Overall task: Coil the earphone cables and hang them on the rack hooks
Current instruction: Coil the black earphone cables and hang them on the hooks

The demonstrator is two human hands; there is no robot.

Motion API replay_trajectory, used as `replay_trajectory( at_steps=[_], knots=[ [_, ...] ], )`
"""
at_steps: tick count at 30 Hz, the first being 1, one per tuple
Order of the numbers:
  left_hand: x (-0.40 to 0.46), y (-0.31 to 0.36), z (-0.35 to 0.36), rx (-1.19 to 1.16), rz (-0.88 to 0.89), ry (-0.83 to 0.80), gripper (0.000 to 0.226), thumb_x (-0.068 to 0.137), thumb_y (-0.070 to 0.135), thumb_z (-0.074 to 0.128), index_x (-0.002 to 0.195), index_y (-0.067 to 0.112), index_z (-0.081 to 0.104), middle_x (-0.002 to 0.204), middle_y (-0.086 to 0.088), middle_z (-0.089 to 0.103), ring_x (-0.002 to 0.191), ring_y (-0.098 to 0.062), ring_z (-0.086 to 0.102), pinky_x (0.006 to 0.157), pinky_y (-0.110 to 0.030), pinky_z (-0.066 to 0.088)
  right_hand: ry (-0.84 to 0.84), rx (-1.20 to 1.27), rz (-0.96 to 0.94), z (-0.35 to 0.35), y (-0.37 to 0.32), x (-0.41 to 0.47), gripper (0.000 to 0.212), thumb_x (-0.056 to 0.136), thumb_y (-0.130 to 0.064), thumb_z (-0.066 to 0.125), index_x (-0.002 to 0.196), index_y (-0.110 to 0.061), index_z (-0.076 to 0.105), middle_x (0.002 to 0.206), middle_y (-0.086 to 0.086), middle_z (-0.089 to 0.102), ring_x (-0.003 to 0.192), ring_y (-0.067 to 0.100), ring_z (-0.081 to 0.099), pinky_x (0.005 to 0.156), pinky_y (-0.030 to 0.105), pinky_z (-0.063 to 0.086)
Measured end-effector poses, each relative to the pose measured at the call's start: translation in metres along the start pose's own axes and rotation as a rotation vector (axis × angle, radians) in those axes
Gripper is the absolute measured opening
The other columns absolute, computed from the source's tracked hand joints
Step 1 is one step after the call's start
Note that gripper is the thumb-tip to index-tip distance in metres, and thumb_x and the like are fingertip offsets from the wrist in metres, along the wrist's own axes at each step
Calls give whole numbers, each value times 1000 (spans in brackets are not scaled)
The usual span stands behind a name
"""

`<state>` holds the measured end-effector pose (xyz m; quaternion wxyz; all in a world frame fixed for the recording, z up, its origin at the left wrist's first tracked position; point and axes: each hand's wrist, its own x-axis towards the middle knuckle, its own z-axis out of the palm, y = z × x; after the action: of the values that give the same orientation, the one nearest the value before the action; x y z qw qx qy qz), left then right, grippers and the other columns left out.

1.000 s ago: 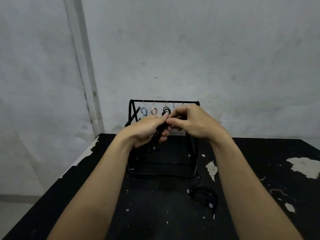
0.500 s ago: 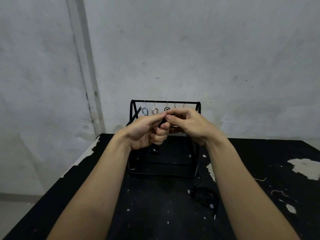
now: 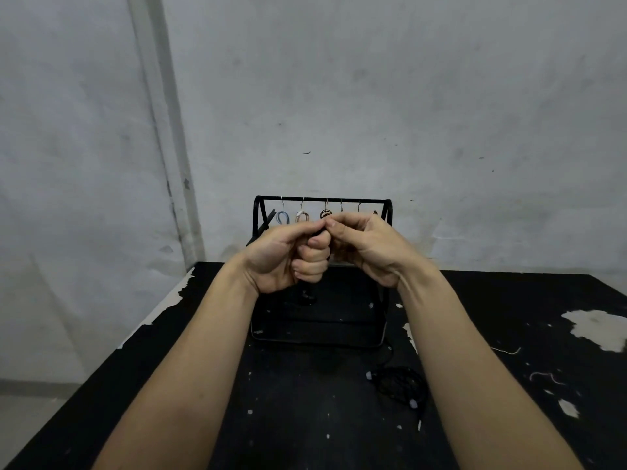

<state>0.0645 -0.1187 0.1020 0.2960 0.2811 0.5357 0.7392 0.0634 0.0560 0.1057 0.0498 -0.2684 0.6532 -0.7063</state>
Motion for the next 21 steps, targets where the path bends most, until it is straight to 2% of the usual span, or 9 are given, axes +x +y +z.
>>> replay_trajectory(
  at_steps=[2, 5, 7, 9, 11, 13, 16, 19, 21],
  knots=[
    [1, -2, -1, -14, 8, 3, 40, 102, 36, 36, 66, 19, 37, 55, 8, 16, 42, -7, 18, 43, -21, 22, 0, -35, 9, 1, 0, -1, 16, 99, -16, 56, 92, -17, 69, 79, 3, 62, 71, 12, 52, 68, 27, 45],
    [3, -4, -1, -26, 26, 14, 40, 101, 36, 39, 65, 20, 35, 53, 8, 15, 41, -8, 18, 42, -21, 23, -18, 13, 13, 7, -1, -1, 14, 103, -13, 49, 96, -14, 62, 85, 7, 63, 85, 21, 56, 78, 33, 51],
    [5, -5, -2, -30, 36, 32, 40, 101, 36, 39, 64, 20, 36, 53, 8, 15, 41, -8, 18, 41, -21, 23, 19, -18, -15, 9, -3, -1, 11, 104, -11, 48, 99, -15, 57, 83, 7, 63, 79, 14, 57, 71, 26, 52],
    [6, -4, -2, -43, 48, 60, 40, 101, 35, 39, 64, 21, 36, 53, 8, 15, 41, -8, 17, 41, -20, 24, 120, -218, -126, 8, -2, 2, 11, 103, -11, 52, 97, -17, 59, 80, 5, 64, 71, 8, 58, 66, 22, 49],
    [6, -3, -4, -80, 72, 86, 38, 100, 34, 39, 64, 21, 36, 54, 8, 15, 42, -8, 16, 42, -20, 22, 195, -383, -232, 6, 2, 7, 11, 100, -11, 58, 95, -15, 67, 85, 3, 71, 80, 9, 64, 77, 27, 52],
    [6, 0, -6, -149, 103, 115, 39, 99, 33, 38, 62, 22, 38, 55, 8, 13, 43, -8, 15, 42, -20, 20, 177, -464, -249, 6, 3, 9, 14, 99, -9, 59, 108, -11, 69, 101, 1, 74, 97, 11, 69, 92, 30, 53],
    [6, 2, -10, -230, 121, 136, 42, 98, 34, 36, 58, 22, 40, 53, 9, 13, 43, -8, 14, 43, -20, 17, 103, -620, -241, 8, -1, 9, 29, 99, -9, 57, 126, -11, 64, 114, -3, 72, 109, 7, 66, 100, 24, 49],
    [3, 1, -15, -257, 62, 76, 43, 100, 35, 34, 59, 22, 40, 54, 9, 13, 43, -7, 15, 44, -20, 19, 74, -767, -202, 10, -4, 10, 28, 98, -5, 54, 121, -11, 69, 108, 0, 74, 102, 8, 67, 92, 22, 50],
    [1, -2, -16, -225, 27, 72, 42, 100, 36, 34, 61, 22, 40, 54, 9, 13, 43, -7, 15, 43, -20, 20, 36, -870, -178, 13, -3, 7, 23, 98, -5, 50, 108, -9, 71, 90, -1, 73, 85, 16, 65, 76, 23, 48]
  ],
)
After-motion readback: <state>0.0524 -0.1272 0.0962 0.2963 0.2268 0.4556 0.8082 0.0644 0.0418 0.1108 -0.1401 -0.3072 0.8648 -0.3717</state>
